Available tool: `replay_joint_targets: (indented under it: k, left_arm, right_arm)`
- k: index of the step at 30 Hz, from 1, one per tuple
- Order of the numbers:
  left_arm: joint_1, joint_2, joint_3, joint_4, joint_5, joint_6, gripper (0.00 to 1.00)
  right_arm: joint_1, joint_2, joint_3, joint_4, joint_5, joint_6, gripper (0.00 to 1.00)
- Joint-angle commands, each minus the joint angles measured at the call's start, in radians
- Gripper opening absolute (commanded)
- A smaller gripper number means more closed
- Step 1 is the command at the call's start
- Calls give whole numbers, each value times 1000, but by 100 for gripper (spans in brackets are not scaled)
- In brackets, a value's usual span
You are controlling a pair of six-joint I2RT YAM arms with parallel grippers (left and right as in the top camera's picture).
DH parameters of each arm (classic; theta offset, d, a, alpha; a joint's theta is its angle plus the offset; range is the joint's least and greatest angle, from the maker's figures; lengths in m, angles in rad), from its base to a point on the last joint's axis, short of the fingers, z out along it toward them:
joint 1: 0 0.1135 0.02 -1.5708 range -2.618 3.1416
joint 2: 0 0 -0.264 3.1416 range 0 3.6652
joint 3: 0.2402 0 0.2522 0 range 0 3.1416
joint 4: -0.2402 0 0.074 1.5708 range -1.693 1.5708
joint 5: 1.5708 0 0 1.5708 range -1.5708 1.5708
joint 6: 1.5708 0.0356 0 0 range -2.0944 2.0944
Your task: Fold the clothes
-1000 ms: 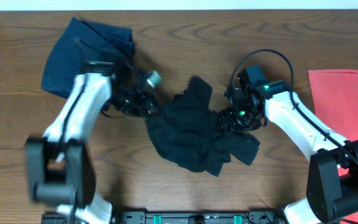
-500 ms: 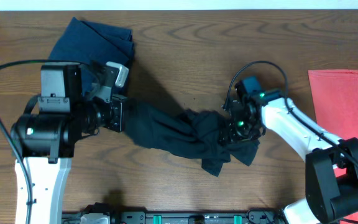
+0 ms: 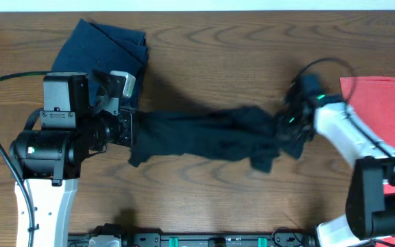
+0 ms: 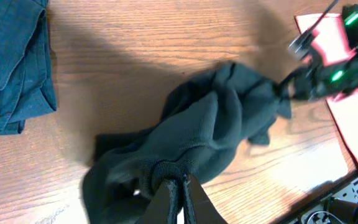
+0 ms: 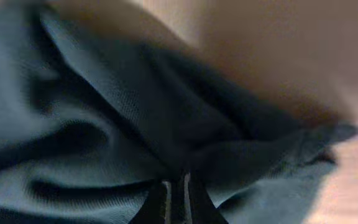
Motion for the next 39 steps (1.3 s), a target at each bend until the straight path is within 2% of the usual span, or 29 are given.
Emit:
replay_joint_targets:
  k: [1, 4, 6, 14, 19, 23, 24, 28, 33, 39]
  left_arm:
    - [4, -13, 19, 0, -15, -13, 6]
    - [4, -12, 19, -7, -15, -13, 6]
    - [4, -12, 19, -18, -15, -13, 6]
    - [4, -12, 19, -24, -17, -12, 6]
    - [4, -12, 19, -36, -54, -12, 6]
    - [4, -12, 19, -43, -60, -12, 6]
    - [4, -12, 19, -45, -60, -12, 6]
    - [4, -12, 19, -62, -60, -10, 6]
    - [4, -13, 19, -96, -60, -4, 6]
    - [4, -29, 19, -154, -59, -4, 6]
  right_arm:
    - [-55, -5, 81, 0, -72, -79, 13]
    - [-68, -5, 94, -26, -144, -90, 41]
    - [-66, -5, 93, -69, -142, -111, 48]
    - [-55, -4, 46, -154, -145, -109, 49]
    - [-56, -4, -40, -72, -92, -40, 52]
    - [-56, -4, -94, 81, -153, -42, 47]
    - [-56, -4, -94, 102, -158, -42, 43]
    - [-64, -12, -85, 169, -201, -46, 16]
    - [-75, -77, -53, 125, -300, -105, 4]
    - [-75, -260, -51, 13, -295, -125, 1]
